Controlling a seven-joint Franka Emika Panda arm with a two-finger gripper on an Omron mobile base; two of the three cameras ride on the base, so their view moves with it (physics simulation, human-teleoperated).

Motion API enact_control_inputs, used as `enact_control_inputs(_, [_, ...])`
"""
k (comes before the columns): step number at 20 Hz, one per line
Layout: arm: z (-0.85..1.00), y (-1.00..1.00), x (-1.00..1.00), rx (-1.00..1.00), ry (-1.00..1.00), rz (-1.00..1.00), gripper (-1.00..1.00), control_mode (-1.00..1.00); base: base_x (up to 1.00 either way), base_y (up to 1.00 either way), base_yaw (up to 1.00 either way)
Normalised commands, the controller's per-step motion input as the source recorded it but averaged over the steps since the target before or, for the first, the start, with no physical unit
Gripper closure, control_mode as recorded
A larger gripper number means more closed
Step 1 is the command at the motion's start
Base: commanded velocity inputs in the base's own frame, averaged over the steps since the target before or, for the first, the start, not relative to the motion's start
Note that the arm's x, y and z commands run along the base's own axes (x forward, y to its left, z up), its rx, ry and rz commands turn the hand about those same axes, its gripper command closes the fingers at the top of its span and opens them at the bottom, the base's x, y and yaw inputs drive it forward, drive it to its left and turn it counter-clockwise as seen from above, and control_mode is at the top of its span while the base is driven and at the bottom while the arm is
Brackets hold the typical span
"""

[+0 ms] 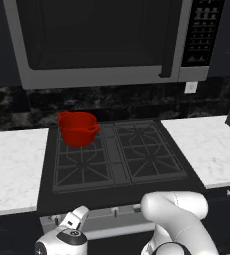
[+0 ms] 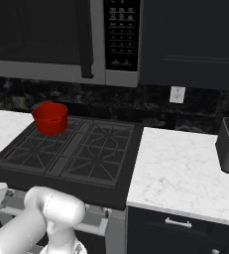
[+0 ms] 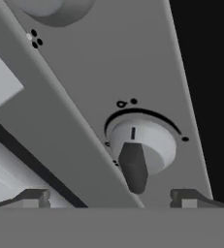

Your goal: Turn off the rear left burner of the stove.

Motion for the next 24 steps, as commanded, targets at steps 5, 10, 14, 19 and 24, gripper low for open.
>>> enact_control_inputs(5, [-0.24,0.27,0.06,0.00,-0.02,0.03,-1.00,-1.00,0.00,0.00,0.00])
enact_control_inputs(10, [-0.34,0.25,0.00,0.00,0.00,0.08,-1.00,-1.00,0.00,0.00,0.00])
enact_control_inputs(14, [-0.29,0.22,0.01,0.00,0.00,0.09,-1.00,-1.00,0.00,0.00,0.00])
enact_control_inputs(19, [-0.34,0.15,0.01,0.00,0.00,0.12,-1.00,-1.00,0.00,0.00,0.00])
enact_control_inputs(24, [-0.03,0.01,0.18,0.00,-0.03,0.09,-1.00,-1.00,0.00,0.00,0.00])
